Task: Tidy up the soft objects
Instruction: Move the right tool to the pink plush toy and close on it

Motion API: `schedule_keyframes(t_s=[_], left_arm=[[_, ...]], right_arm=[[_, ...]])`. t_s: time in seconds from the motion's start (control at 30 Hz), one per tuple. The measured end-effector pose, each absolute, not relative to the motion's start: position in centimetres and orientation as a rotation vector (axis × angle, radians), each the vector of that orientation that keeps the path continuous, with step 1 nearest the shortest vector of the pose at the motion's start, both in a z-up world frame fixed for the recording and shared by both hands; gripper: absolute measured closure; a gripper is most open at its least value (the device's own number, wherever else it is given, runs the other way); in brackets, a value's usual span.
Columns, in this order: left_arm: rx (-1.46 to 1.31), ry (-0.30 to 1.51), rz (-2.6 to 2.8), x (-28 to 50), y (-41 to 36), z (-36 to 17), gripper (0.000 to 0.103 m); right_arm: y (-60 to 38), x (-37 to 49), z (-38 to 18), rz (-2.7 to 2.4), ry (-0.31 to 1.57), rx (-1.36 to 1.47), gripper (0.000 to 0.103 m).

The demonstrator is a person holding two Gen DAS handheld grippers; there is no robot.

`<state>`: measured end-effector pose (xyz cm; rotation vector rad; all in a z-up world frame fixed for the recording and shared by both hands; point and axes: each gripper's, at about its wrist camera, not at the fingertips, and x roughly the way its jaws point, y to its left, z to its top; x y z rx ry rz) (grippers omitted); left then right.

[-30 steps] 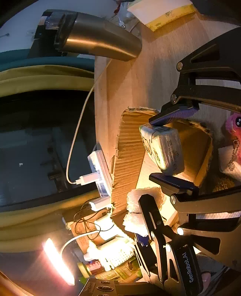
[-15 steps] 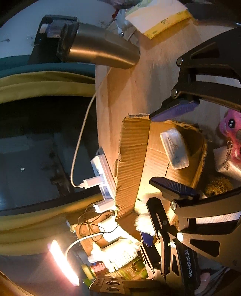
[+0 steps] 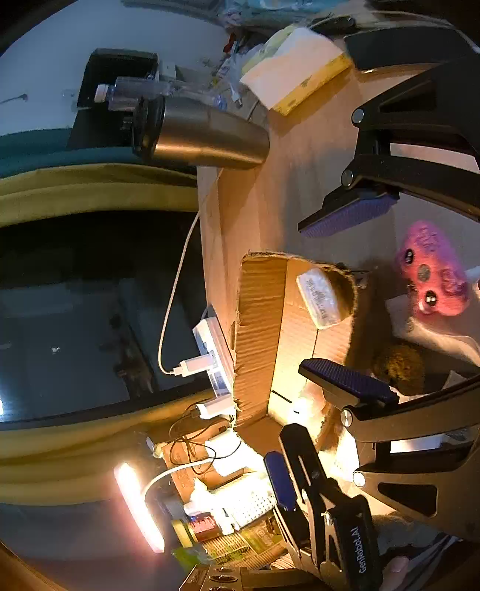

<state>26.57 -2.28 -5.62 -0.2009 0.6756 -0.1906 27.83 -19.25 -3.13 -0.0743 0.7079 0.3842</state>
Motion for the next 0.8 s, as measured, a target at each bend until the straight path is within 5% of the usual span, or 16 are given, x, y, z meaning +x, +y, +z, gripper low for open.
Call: schedule_keyframes(t_s=[0.8], left_arm=[[-0.151,0.705,-0.203,21.0,-4.2,-6.9,0.031]], right_arm=[[-24.2,23.2,-5.5,0.296,0.764,-0.04,0.032]])
